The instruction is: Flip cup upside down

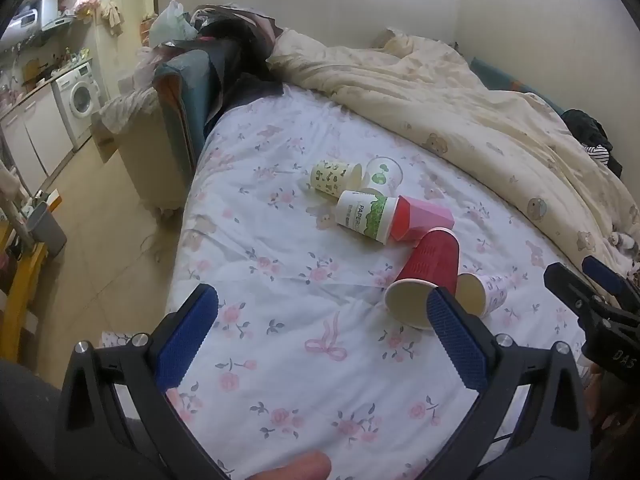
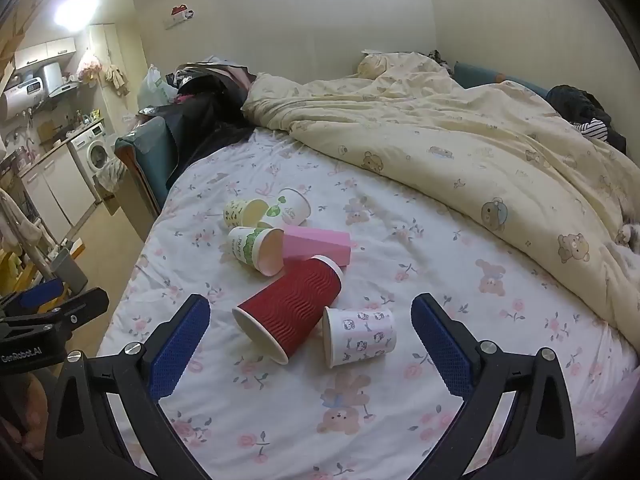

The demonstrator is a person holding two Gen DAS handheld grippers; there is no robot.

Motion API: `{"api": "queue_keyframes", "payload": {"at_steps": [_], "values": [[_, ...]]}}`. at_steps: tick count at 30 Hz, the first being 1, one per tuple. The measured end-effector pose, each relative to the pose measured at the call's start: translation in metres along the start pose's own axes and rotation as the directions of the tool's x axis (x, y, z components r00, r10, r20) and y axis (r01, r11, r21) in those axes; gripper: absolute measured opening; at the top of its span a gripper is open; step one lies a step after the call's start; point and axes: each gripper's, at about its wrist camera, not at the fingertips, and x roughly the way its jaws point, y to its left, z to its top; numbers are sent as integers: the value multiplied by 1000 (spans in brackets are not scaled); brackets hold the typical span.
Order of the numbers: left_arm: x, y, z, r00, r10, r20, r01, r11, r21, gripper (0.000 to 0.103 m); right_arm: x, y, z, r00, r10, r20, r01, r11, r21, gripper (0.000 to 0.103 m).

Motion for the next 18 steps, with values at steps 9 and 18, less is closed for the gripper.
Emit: {"api": "queue_keyframes", "payload": {"at_steps": [9, 18], "values": [[9, 6, -3, 1000, 5, -9, -5, 1000, 6, 103, 0, -1, 0, 1000, -5, 0, 5, 1000, 3, 103], [2, -2, -2, 1000, 6, -3, -6, 1000, 9, 103, -1, 0, 0, 1000, -9, -3, 9, 1000, 1, 103]]}}
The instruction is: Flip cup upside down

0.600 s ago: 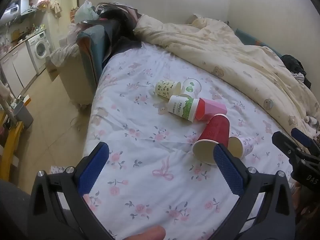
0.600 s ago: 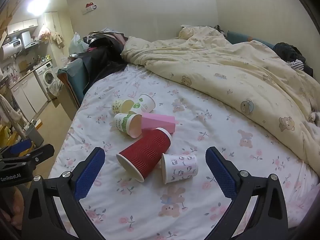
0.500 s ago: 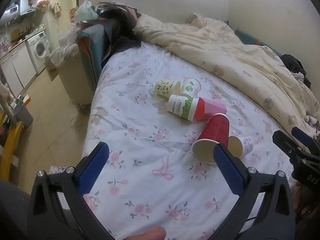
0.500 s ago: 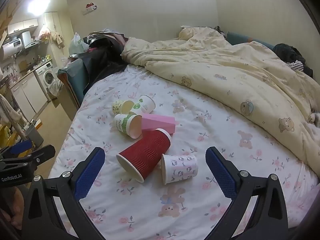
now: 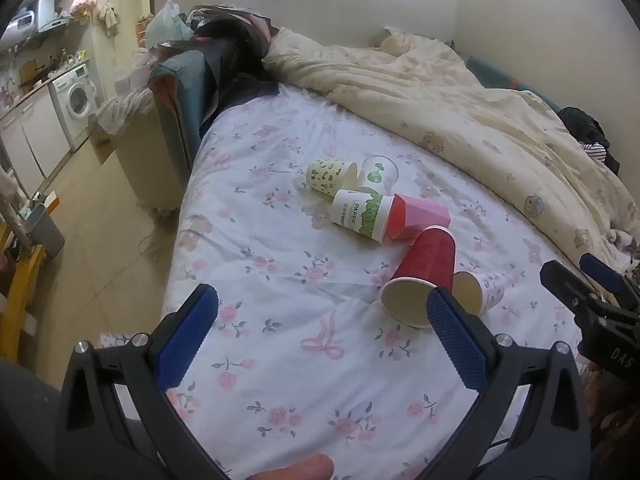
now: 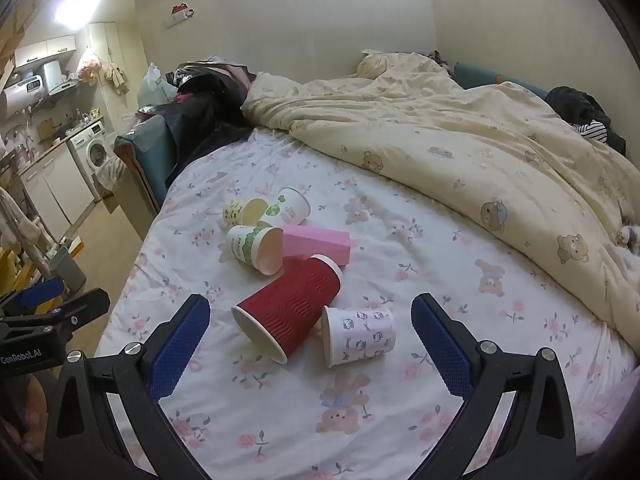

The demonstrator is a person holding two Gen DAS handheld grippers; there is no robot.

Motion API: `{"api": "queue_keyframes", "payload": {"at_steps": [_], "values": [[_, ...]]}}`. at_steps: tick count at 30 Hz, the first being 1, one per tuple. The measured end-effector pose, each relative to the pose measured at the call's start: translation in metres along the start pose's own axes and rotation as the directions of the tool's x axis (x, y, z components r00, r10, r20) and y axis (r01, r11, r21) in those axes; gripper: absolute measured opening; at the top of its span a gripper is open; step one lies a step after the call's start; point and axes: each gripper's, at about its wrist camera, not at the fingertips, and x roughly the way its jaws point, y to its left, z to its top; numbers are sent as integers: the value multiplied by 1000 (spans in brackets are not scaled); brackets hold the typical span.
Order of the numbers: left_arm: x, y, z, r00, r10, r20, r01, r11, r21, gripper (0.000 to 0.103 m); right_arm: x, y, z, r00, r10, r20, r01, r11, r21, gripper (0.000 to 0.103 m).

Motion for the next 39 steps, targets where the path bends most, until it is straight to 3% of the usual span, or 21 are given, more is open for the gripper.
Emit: {"api": "queue_keyframes", "payload": {"at_steps": [39], "values": [[-1, -1, -1, 1000, 5, 4, -5, 1000, 9, 103, 2, -6, 0, 1000, 5, 4, -5, 1000, 18, 103]]}}
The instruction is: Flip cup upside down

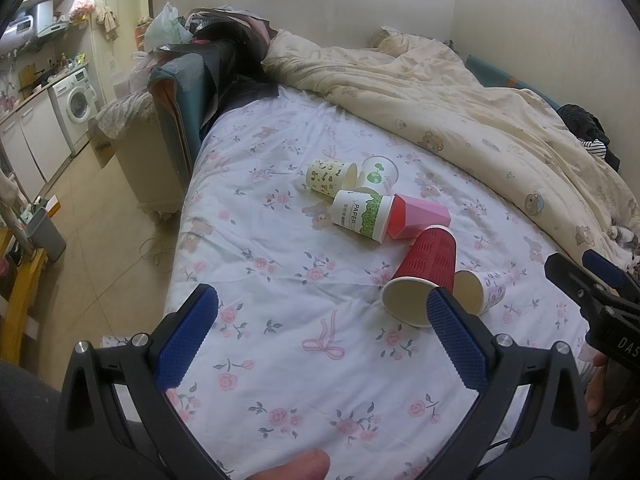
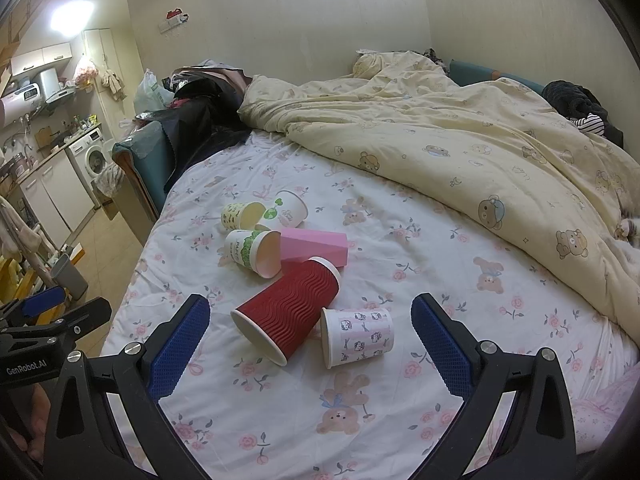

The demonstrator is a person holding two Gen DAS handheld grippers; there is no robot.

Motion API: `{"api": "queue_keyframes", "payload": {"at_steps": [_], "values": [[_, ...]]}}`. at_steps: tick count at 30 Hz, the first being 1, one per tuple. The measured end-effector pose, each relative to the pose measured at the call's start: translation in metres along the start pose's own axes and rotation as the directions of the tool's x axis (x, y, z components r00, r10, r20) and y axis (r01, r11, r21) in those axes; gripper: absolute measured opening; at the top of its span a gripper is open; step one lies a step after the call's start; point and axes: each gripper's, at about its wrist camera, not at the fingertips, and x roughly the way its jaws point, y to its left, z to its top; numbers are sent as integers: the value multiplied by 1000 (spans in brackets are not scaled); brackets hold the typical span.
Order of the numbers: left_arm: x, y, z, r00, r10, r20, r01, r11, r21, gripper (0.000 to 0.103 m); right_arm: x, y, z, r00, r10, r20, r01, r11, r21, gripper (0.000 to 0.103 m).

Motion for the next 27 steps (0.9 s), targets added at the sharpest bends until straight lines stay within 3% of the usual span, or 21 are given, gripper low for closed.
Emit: {"api": "queue_keyframes", "payload": {"at_steps": [27], "values": [[0, 0, 0, 1000, 0, -1, 0, 1000, -2, 103, -1, 0, -1, 1000, 1, -1, -1, 1000, 2, 103]]}}
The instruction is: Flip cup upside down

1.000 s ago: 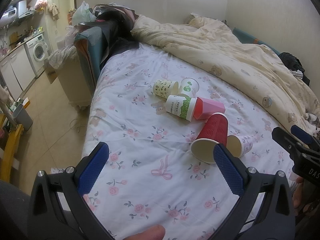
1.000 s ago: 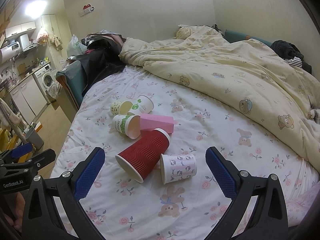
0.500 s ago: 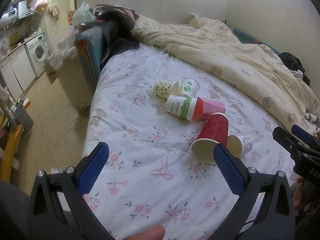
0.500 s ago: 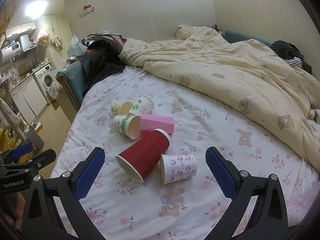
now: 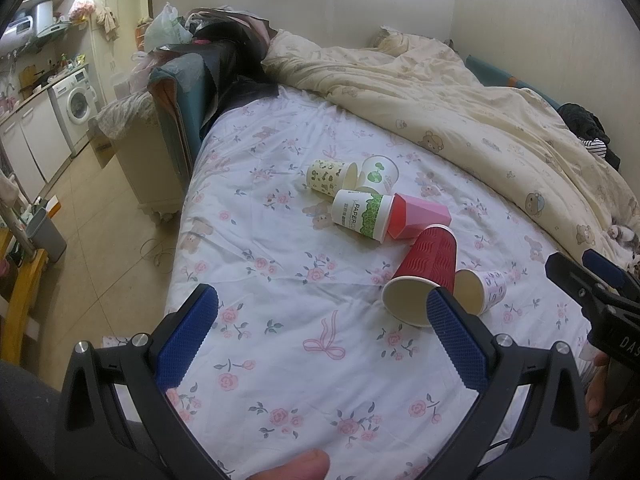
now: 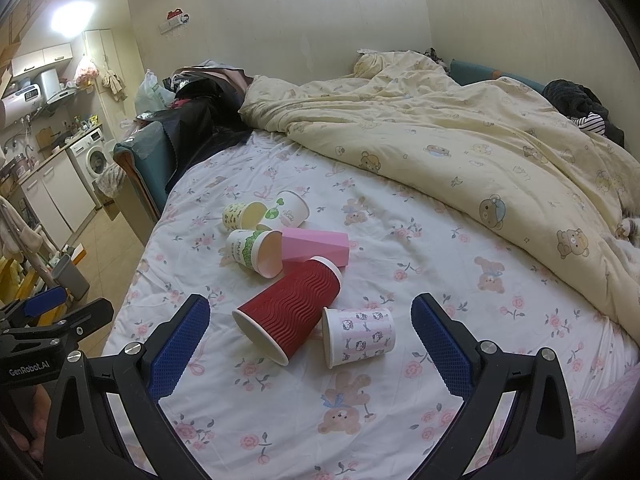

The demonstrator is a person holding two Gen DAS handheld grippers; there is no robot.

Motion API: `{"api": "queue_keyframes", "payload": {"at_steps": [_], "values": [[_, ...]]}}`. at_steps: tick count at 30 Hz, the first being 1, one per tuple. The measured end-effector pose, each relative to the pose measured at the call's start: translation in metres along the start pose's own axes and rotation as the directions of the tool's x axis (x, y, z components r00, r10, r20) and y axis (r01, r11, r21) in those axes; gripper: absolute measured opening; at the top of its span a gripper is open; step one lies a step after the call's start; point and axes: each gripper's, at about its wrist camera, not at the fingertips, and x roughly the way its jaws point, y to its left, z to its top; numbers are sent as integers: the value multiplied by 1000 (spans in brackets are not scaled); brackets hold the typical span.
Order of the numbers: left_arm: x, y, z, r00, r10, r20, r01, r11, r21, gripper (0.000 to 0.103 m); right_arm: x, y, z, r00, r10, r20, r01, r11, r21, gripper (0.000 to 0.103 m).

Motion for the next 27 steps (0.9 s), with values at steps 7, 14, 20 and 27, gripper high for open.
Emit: {"api": "queue_keyframes", "payload": {"at_steps": [7, 14, 20, 27], "values": [[1, -5, 3, 1000, -14, -16, 14, 1000, 18, 103, -2, -6, 1, 1000, 1, 3, -1, 999, 39, 103], [-3, -25, 21, 999, -34, -8, 34, 997, 69, 103, -16, -26, 9, 1000, -8, -1, 8, 994, 111, 103], [12, -51, 34, 996, -68, -59, 74, 990, 120, 103, -17, -54, 18, 997, -39, -70, 49, 987, 154, 103], [33, -89, 46, 990, -97, -105, 116, 974, 193, 103, -19, -93, 16, 991, -114, -63, 126, 966, 227, 103]]}}
